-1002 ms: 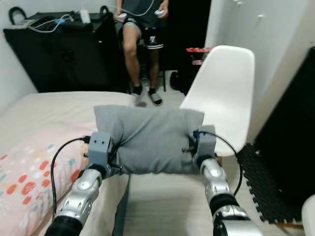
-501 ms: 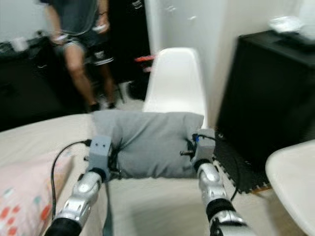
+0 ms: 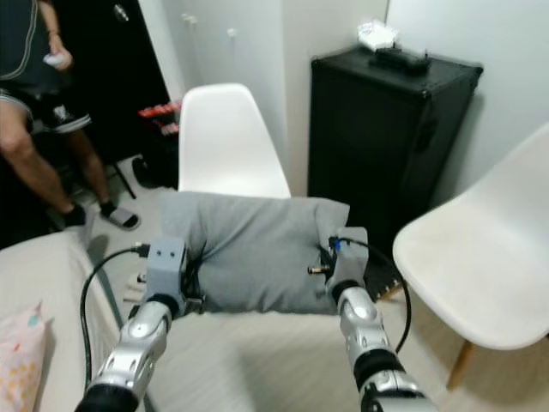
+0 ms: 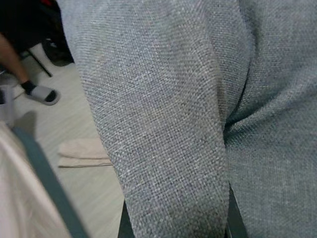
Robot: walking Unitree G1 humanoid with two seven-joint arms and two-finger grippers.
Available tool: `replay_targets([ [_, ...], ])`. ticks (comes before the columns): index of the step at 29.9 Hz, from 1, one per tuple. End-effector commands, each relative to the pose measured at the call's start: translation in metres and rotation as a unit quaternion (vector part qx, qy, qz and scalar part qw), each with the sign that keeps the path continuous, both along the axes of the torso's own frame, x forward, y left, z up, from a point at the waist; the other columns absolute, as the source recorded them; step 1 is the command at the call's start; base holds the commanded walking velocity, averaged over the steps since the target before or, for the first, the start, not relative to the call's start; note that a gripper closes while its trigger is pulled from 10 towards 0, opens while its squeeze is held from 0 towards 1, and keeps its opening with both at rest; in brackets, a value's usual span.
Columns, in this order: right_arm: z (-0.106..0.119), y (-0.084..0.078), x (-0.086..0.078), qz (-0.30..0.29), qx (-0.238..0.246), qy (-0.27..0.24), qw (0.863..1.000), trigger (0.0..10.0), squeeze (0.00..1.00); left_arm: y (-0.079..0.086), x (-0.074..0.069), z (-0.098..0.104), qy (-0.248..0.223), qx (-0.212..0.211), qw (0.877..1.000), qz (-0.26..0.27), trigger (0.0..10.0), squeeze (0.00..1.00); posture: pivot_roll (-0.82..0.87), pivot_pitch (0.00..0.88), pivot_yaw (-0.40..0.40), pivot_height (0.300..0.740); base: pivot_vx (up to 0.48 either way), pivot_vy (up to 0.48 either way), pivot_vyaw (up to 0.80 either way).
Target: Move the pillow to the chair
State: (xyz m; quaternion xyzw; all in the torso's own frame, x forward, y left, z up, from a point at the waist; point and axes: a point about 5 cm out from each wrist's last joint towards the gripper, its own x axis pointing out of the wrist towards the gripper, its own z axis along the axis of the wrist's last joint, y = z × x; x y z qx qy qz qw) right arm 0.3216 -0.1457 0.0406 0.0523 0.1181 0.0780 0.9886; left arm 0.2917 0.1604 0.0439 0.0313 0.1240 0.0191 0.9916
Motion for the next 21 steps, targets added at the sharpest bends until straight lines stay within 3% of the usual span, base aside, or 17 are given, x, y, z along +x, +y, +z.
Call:
replay_targets([
  [1,0.0055,0.0034,0.0038,0.007,-0.005,-0.011,1.0,10.0,0.0,-0.0007,0.0038,0.0079,-0.019,-0.008,1.0,0.005,10.0,0.0,-0.01,0.0,0.052,0.74,0.0,0.0,-0.8],
  [21,0.0038,0.0022,0.0016,0.008,-0.014,-0.011,1.0,10.0,0.0,-0.0042,0.0034,0.0079,-0.025,-0.025,0.999,0.015,10.0,0.0,-0.01,0.0,0.033,0.74,0.0,0.0,-0.8],
])
